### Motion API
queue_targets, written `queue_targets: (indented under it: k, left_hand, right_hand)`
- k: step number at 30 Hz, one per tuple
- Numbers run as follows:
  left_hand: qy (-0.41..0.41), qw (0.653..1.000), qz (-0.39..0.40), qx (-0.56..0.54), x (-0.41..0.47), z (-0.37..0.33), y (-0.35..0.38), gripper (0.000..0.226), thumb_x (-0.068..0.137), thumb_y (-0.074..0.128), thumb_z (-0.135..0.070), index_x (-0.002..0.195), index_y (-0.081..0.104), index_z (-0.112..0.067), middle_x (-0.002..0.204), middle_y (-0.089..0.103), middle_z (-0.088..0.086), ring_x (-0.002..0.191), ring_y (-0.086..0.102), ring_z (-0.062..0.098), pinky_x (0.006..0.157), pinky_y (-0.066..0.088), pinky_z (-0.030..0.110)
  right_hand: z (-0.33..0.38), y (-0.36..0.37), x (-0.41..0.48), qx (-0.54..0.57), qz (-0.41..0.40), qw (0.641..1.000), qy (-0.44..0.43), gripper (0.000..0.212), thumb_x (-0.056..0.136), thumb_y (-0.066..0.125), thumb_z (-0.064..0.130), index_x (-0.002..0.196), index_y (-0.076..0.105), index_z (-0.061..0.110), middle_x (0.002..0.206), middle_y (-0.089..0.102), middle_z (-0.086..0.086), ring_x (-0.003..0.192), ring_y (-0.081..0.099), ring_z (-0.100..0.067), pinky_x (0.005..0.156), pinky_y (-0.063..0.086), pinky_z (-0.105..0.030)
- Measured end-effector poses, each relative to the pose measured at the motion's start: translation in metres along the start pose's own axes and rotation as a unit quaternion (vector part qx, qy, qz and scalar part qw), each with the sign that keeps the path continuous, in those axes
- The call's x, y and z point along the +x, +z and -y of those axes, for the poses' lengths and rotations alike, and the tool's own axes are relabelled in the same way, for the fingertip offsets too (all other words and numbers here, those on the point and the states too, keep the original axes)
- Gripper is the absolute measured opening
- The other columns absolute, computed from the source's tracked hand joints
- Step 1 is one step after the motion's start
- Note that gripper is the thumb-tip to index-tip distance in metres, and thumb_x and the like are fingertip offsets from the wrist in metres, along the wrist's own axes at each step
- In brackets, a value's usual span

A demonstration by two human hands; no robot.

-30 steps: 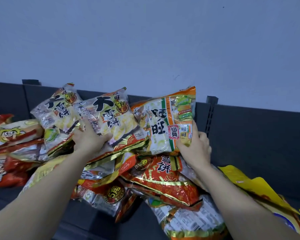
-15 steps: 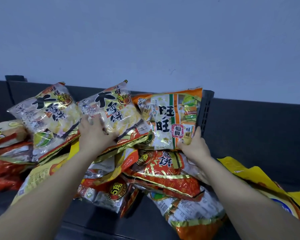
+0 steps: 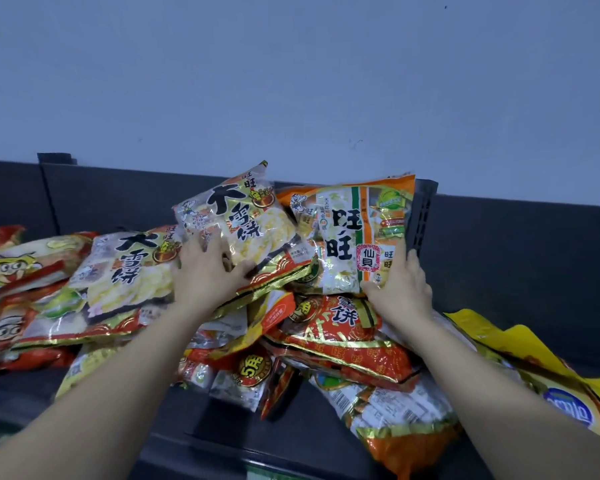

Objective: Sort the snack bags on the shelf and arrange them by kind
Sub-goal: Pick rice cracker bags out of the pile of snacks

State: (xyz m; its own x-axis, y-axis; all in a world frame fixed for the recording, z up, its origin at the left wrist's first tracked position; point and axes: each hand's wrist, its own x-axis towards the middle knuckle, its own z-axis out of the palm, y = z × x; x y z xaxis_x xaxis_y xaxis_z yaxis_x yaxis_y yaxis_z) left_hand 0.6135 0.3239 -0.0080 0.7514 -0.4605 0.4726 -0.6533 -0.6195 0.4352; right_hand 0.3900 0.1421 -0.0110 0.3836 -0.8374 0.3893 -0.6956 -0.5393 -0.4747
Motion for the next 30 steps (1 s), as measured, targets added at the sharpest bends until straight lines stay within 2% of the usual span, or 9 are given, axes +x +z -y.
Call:
queue_targets:
  k: [6,10,13,15,19,23,25,27,30]
  left_hand:
    - [-0.166,0.974,0.136,0.072,0.001,0.045,-0.006,0.12,0.05,0.006,-0.103,0.152,0.0,-0.041,0.162,-0.003,0.015,0.146,-0.005,0.045,0.107,-0.004,0.072]
    - [-0.096,0.978,0.17,0.076,0.011,0.058,-0.008,0.088,0.08,0.01,-0.085,0.153,0.009,-0.036,0.163,0.004,0.007,0.147,0.002,0.04,0.11,0.004,0.069]
    - [-0.068,0.981,0.17,0.067,0.017,0.073,-0.011,0.076,0.083,0.037,-0.055,0.148,0.03,-0.016,0.155,0.024,0.016,0.141,0.023,0.038,0.112,0.026,0.055]
    - [-0.046,0.986,0.15,0.055,0.019,0.087,-0.01,0.054,0.088,0.05,-0.036,0.131,0.043,-0.003,0.137,0.041,0.018,0.127,0.04,0.033,0.104,0.039,0.045]
    - [0.007,0.987,0.142,0.073,0.019,0.102,-0.011,0.038,0.097,0.037,-0.031,0.117,0.051,-0.003,0.112,0.047,0.013,0.118,0.044,0.033,0.099,0.038,0.046]
    - [-0.031,0.975,0.169,0.142,0.02,0.11,-0.027,0.043,0.099,0.038,-0.035,0.142,0.043,-0.038,0.153,0.03,0.006,0.144,0.014,0.031,0.111,0.011,0.064]
    - [-0.058,0.974,0.178,0.126,0.025,0.123,-0.027,0.051,0.096,0.042,-0.035,0.144,0.032,-0.051,0.161,0.011,0.008,0.146,0.003,0.037,0.112,0.011,0.067]
    - [-0.082,0.978,0.162,0.101,0.028,0.129,-0.027,0.061,0.093,0.049,-0.038,0.148,0.022,-0.048,0.162,0.002,0.011,0.146,0.003,0.039,0.113,0.016,0.063]
    - [-0.183,0.971,0.101,0.114,0.024,0.131,-0.035,0.1,0.078,0.064,-0.065,0.153,0.006,-0.033,0.161,0.004,0.017,0.146,0.009,0.041,0.114,0.016,0.059]
  right_hand:
    - [0.015,0.007,-0.006,-0.034,-0.011,0.999,-0.04,0.09,0.09,0.061,0.046,0.155,0.003,0.026,0.161,-0.009,-0.016,0.149,0.004,-0.034,0.117,0.018,-0.05]
    - [0.024,0.014,-0.012,-0.063,-0.07,0.991,-0.099,0.078,0.092,0.058,0.041,0.155,0.016,0.024,0.162,-0.008,-0.015,0.15,-0.007,-0.029,0.119,0.005,-0.046]
    - [0.044,0.018,-0.016,-0.065,-0.065,0.979,-0.181,0.07,0.093,0.057,0.04,0.153,0.024,0.027,0.163,-0.002,-0.009,0.15,-0.007,-0.025,0.119,-0.001,-0.043]
    - [0.064,0.023,-0.018,-0.055,-0.021,0.971,-0.232,0.063,0.096,0.053,0.039,0.152,0.026,0.03,0.163,0.005,-0.004,0.15,-0.003,-0.021,0.12,0.002,-0.043]
    - [0.096,0.042,-0.023,0.027,0.087,0.952,-0.293,0.048,0.101,0.04,0.022,0.148,0.036,0.031,0.163,0.012,-0.002,0.15,0.009,-0.019,0.121,0.012,-0.042]
    - [0.108,0.047,-0.019,0.086,0.081,0.962,-0.244,0.035,0.099,0.046,0.036,0.127,0.063,0.024,0.151,0.039,-0.007,0.14,0.031,-0.026,0.11,0.029,-0.039]
    - [0.113,0.05,-0.015,0.1,0.057,0.968,-0.224,0.035,0.092,0.054,0.05,0.105,0.071,0.023,0.13,0.058,-0.005,0.125,0.048,-0.026,0.098,0.043,-0.039]
    - [0.121,0.052,-0.011,0.11,0.046,0.972,-0.2,0.039,0.082,0.06,0.061,0.087,0.067,0.023,0.106,0.063,-0.001,0.104,0.057,-0.022,0.082,0.051,-0.039]
    - [0.131,0.054,-0.004,0.084,0.056,0.981,-0.163,0.055,0.076,0.069,0.061,0.106,0.055,0.018,0.114,0.056,-0.005,0.106,0.053,-0.023,0.082,0.05,-0.04]
